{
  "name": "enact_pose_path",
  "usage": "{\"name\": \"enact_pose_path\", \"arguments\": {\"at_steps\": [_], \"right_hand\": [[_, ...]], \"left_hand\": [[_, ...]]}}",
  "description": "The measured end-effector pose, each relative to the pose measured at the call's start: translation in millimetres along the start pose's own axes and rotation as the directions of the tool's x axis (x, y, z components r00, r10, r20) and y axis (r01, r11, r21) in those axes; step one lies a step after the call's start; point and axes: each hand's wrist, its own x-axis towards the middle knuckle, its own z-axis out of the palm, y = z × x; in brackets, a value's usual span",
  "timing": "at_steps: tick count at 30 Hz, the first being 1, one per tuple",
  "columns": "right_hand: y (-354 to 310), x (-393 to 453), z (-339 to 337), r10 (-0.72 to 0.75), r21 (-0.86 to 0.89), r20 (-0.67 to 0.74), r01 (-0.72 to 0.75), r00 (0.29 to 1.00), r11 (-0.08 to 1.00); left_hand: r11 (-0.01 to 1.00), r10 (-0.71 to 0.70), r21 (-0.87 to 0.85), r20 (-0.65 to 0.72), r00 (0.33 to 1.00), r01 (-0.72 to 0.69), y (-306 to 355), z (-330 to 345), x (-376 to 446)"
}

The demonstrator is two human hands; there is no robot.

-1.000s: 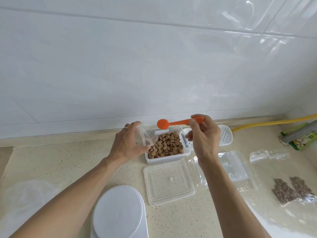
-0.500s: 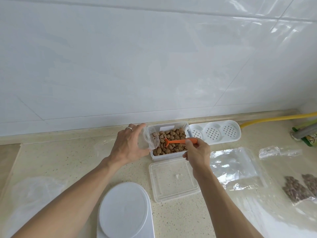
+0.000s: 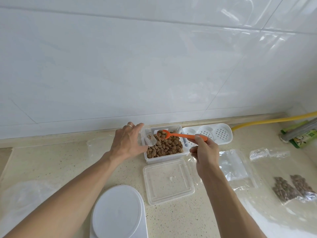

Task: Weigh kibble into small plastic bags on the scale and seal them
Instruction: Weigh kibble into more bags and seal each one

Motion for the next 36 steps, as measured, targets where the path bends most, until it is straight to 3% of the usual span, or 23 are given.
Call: {"name": "enact_pose_path", "arguments": {"at_steps": [3,7,12,16,19,23,26,29,32,36], "right_hand": [[-13,-12,9,-0.137,-0.102,0.140,0.152,0.981,0.983],[-25,-27,20,-0.299,-0.263,0.444,0.442,0.844,0.858],[-36,-28,15,-0.383,-0.229,0.430,0.509,0.818,0.830],[-32,-19,11,-0.403,-0.162,0.193,0.434,0.895,0.886],[-16,-6,7,-0.398,-0.294,0.063,0.398,0.915,0.869],[14,1,4,-0.418,-0.453,0.118,0.423,0.901,0.785],[28,-4,11,-0.333,-0.468,0.217,0.397,0.918,0.789],[38,-4,17,-0.219,-0.421,0.236,0.303,0.947,0.855],[43,2,18,-0.061,-0.307,0.106,0.091,0.992,0.947],[38,6,13,0.100,-0.115,-0.047,-0.105,0.994,0.988]], "left_hand": [[0.998,-0.004,-0.059,0.021,1.000,0.006,5,2,0],[0.968,-0.008,-0.250,0.006,1.000,0.009,9,5,-2],[0.938,-0.054,-0.343,-0.001,0.999,0.050,7,6,-4],[0.952,-0.067,-0.301,-0.021,0.998,0.057,4,7,-8],[0.971,-0.047,-0.235,-0.060,0.997,0.032,1,5,-13],[0.987,0.001,-0.162,-0.107,0.994,-0.018,-7,5,-18],[0.992,0.016,-0.124,-0.106,0.994,-0.029,-12,8,-20],[0.995,0.015,-0.101,-0.101,0.995,-0.026,-13,10,-20],[0.996,0.023,-0.089,-0.102,0.994,-0.032,-13,11,-18],[0.998,0.032,-0.052,-0.106,0.994,-0.038,-12,12,-13]]}}
